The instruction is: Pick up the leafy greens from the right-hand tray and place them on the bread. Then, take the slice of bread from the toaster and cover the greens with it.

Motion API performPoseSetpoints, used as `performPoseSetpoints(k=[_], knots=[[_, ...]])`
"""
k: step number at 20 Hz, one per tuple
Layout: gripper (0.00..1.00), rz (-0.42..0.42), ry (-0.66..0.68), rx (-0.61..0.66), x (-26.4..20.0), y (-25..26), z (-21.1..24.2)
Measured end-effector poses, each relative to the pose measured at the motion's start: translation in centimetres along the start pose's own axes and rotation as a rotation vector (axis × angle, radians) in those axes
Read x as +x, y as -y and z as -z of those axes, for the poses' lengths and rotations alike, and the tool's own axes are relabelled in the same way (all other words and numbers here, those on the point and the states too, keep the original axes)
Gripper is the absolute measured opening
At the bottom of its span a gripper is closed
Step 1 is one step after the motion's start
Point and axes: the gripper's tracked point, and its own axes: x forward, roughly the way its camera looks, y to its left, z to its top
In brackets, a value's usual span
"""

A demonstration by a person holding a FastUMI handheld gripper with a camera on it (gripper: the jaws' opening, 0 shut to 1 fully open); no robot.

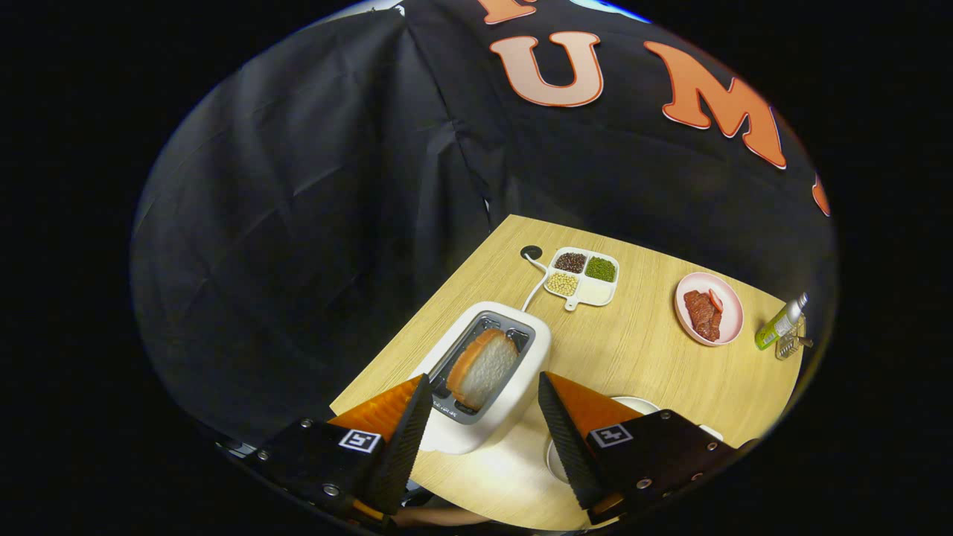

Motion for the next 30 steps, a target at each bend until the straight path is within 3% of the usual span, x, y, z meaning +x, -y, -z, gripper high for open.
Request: performPoseSetpoints(k=[5, 11, 13, 14, 16, 18, 20, 30], knots=[[0.87, 0.046, -0.102, -0.027, 4.1, -0.9, 1.1], [0.74, 0.088, -0.179, 0.011, 8.5, 0.3, 2.4], [0.62, 0.113, -0.200, 0.028, 9.0, 1.0, 3.1], [0.50, 0.116, -0.201, 0.038, 9.3, 1.2, 3.3], [0.36, 0.131, -0.190, 0.050, 9.0, 1.7, 3.2], [0.24, 0.122, -0.179, 0.059, 8.9, 1.7, 3.0], [0.18, 0.103, -0.162, 0.062, 8.3, 1.4, 2.8], [0.16, -0.032, 0.027, 0.131, 1.0, 1.8, 0.2]])
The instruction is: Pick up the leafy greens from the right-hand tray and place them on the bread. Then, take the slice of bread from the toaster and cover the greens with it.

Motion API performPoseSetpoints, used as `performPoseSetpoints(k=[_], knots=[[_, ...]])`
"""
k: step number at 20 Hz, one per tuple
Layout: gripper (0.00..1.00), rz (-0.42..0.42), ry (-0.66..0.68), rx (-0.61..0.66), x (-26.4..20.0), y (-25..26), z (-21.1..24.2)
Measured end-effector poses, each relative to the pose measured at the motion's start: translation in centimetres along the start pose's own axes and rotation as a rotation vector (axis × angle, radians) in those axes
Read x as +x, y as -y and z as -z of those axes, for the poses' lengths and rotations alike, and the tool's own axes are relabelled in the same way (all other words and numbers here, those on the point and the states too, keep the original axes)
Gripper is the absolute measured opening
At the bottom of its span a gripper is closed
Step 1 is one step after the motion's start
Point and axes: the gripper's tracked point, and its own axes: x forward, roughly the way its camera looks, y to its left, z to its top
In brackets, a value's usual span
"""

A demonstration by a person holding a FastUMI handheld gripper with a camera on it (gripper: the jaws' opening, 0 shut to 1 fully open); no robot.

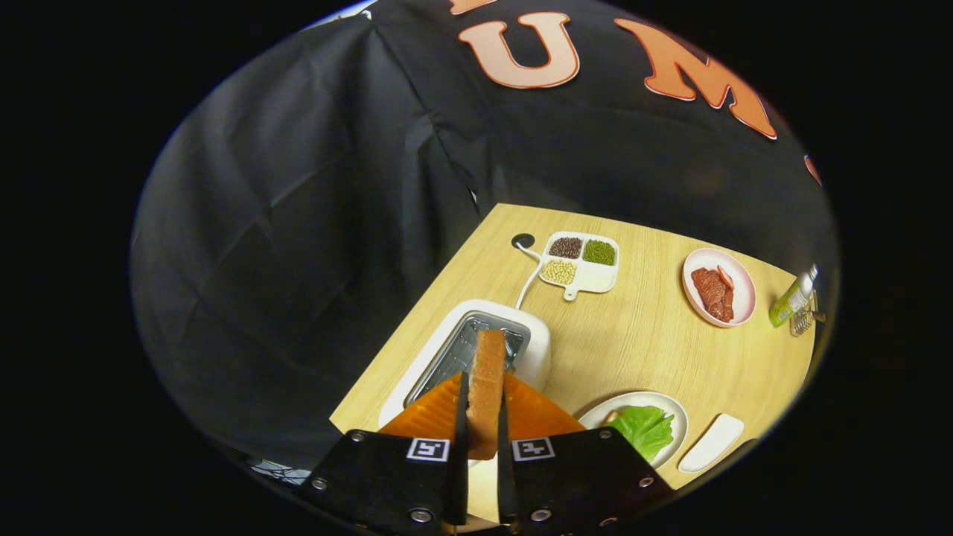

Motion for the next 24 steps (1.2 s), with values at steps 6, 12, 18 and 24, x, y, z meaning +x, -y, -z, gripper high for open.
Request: performPoseSetpoints(k=[6, 12, 18, 24], knots=[[0.17, -0.063, 0.084, 0.010, -4.9, 1.7, 0.3], [0.16, -0.054, 0.085, 0.061, -6.1, 6.4, 3.2], [0.16, -0.045, 0.049, 0.080, -4.9, 10.4, 6.8], [0.16, -0.049, -0.014, 0.117, -2.0, 14.1, 11.0]])
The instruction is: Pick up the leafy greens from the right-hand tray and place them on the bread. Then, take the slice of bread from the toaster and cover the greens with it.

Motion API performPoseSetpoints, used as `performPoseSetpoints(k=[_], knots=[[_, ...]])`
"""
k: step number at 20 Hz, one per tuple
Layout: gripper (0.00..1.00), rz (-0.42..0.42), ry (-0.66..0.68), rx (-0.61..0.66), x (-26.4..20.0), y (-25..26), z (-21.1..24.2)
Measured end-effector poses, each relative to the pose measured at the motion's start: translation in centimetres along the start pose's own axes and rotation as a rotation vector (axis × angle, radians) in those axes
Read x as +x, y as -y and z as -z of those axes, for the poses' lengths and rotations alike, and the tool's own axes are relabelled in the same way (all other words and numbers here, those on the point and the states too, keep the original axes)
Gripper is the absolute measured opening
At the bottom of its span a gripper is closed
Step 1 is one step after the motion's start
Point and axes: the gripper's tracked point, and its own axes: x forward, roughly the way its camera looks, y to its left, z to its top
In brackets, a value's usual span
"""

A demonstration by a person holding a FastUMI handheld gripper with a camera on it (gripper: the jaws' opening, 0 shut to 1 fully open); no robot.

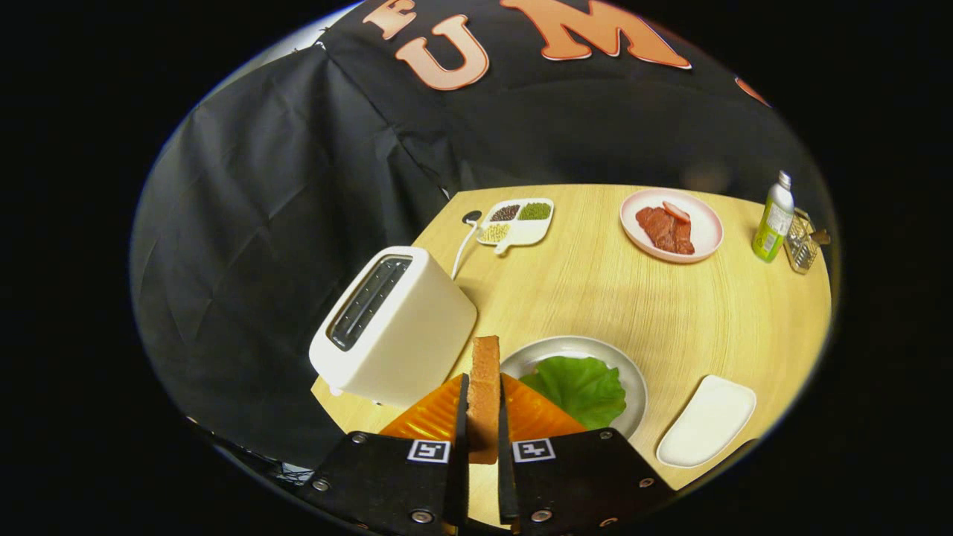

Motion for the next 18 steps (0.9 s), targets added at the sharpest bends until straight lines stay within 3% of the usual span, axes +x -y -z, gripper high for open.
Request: performPoseSetpoints(k=[9, 11, 18], knots=[[0.17, -0.017, -0.038, 0.012, 2.7, 5.2, 2.9], [0.17, 0.011, -0.023, -0.017, 2.9, 6.4, 2.8], [0.53, 0.169, 0.052, -0.241, 3.2, 9.4, 2.5]])
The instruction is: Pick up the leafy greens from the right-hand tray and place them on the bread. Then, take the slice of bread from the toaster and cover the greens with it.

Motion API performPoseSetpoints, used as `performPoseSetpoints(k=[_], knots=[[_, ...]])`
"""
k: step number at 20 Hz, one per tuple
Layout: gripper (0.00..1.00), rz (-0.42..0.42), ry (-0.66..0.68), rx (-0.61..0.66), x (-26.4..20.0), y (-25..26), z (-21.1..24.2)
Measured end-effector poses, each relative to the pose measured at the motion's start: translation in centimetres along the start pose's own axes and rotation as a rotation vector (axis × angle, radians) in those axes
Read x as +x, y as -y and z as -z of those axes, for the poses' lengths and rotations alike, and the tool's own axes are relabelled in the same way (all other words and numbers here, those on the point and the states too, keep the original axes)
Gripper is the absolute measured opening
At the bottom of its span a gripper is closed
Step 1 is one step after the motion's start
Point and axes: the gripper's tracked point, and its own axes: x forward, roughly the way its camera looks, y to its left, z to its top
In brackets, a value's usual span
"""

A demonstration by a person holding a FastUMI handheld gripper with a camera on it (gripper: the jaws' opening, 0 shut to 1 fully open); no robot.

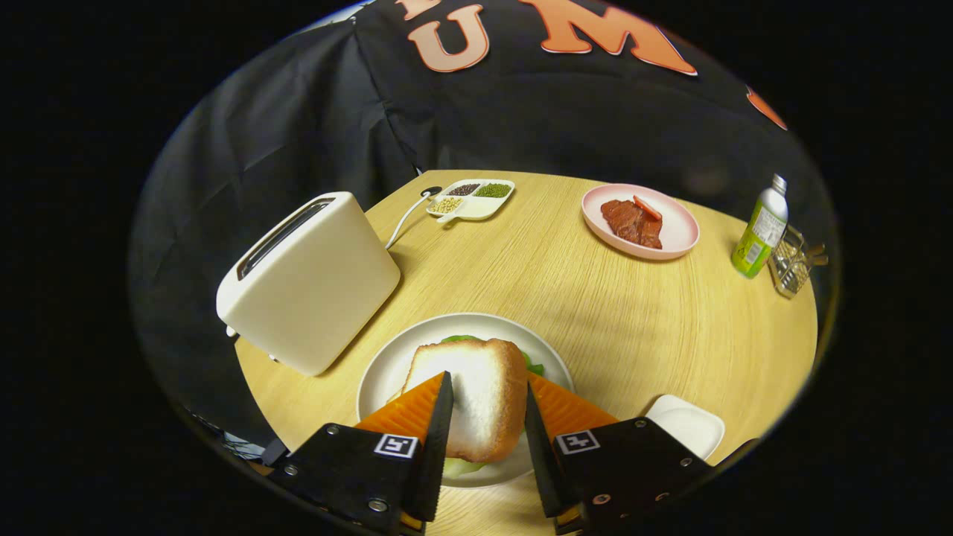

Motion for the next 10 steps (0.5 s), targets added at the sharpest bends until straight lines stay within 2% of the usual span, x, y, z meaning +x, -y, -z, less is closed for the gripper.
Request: performPoseSetpoints(k=[2, 3, 7, 10], knots=[[0.63, 0.070, 0.031, -0.067, -0.3, 1.1, -0.3], [0.64, 0.102, 0.063, -0.093, -0.5, 1.7, -0.9], [0.66, 0.165, 0.199, -0.100, -2.9, 2.3, -3.6], [0.67, 0.220, 0.353, -0.098, -6.5, 3.2, -6.5]])
